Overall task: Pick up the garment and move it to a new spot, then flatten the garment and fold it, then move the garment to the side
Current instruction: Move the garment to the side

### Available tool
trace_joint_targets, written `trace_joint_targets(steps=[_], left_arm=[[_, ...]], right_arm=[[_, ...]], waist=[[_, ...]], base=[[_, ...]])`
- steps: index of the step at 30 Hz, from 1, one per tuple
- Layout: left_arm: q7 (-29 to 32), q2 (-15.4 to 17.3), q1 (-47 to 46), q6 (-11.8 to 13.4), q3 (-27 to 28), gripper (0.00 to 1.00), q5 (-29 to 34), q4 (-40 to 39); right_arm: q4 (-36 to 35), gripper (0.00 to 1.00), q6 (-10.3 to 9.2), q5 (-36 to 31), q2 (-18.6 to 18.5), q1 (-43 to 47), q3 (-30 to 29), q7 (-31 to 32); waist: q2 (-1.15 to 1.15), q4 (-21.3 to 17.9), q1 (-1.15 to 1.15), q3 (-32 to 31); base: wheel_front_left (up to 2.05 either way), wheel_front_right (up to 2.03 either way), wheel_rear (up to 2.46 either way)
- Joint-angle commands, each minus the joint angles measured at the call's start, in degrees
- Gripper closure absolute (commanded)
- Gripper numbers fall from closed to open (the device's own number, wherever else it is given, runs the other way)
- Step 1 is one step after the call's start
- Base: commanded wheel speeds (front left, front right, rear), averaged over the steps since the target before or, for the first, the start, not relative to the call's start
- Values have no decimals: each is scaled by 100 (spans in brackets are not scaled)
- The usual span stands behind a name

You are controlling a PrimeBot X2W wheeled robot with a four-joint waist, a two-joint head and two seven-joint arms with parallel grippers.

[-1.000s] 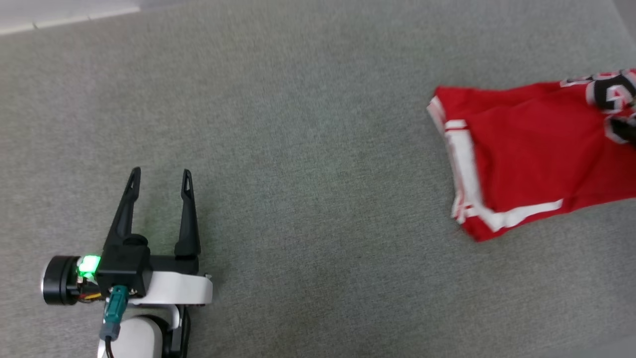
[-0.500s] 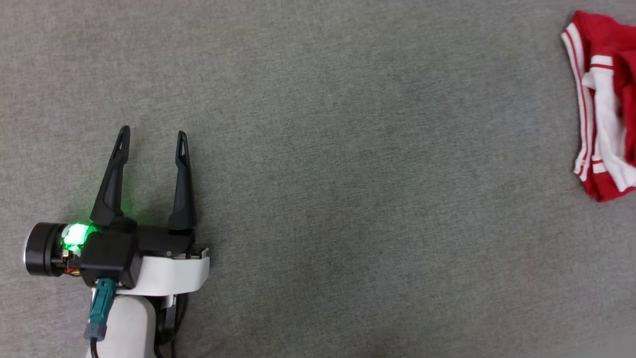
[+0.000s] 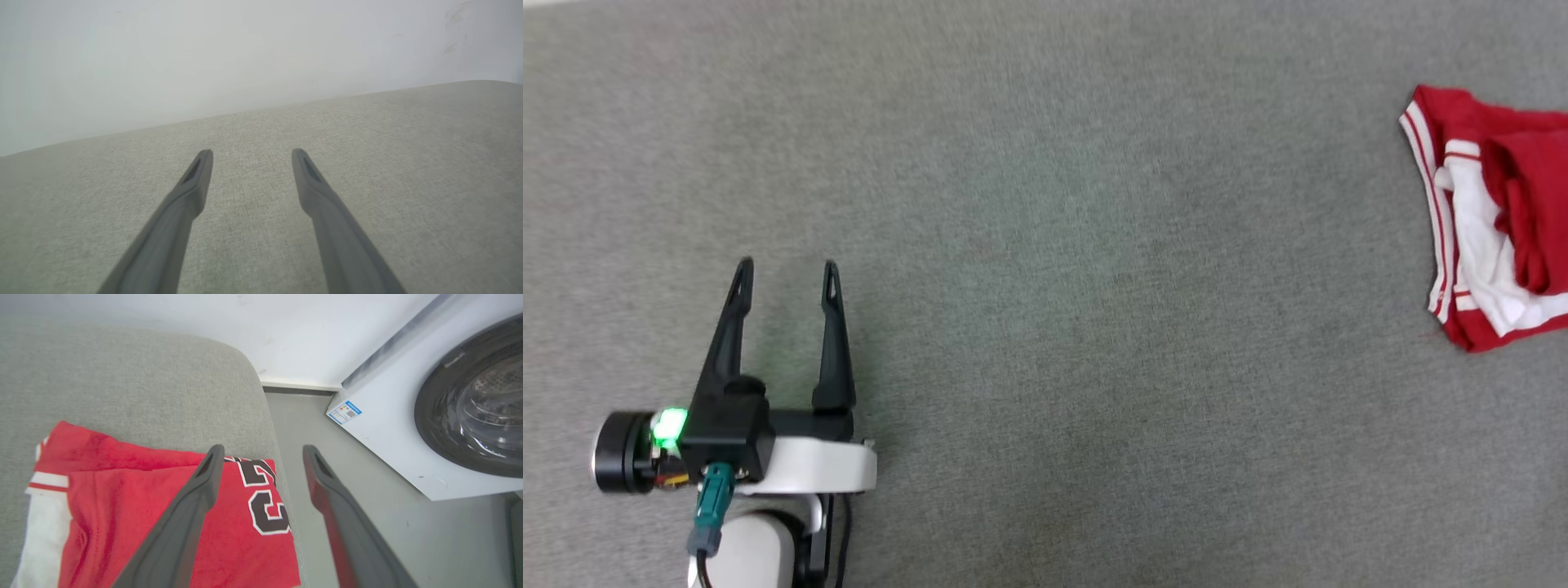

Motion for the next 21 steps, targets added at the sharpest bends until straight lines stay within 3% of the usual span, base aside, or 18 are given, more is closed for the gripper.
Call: trace_joint_targets(steps=[1, 8, 13, 20, 21], left_arm=[[-12, -28, 153, 36, 14, 0, -33, 11], [-12, -127, 582, 63, 81, 0, -58, 27], [-12, -179, 795, 34, 122, 0, -73, 63], [-12, -219, 932, -28, 146, 0, -84, 132], [-12, -236, 970, -48, 164, 0, -85, 170]], right_arm=[[-84, 0, -4, -104, 88, 156, -32, -187], [-655, 0, -3, -797, 732, 361, -404, -1774], [-892, 0, -3, -1266, 1484, 674, -652, -2665], [-1527, 0, -3, -1775, 2436, 1457, -734, -2977], [-1851, 0, -3, -1888, 2764, 1847, -694, -2985]], waist=[[0, 105, 0, -376], [0, 285, 0, -990], [0, 450, 0, -1326], [0, 737, 0, -1615], [0, 839, 0, -1695]], base=[[0, 0, 0], [0, 0, 0], [0, 0, 0], [0, 0, 0], [0, 0, 0]])
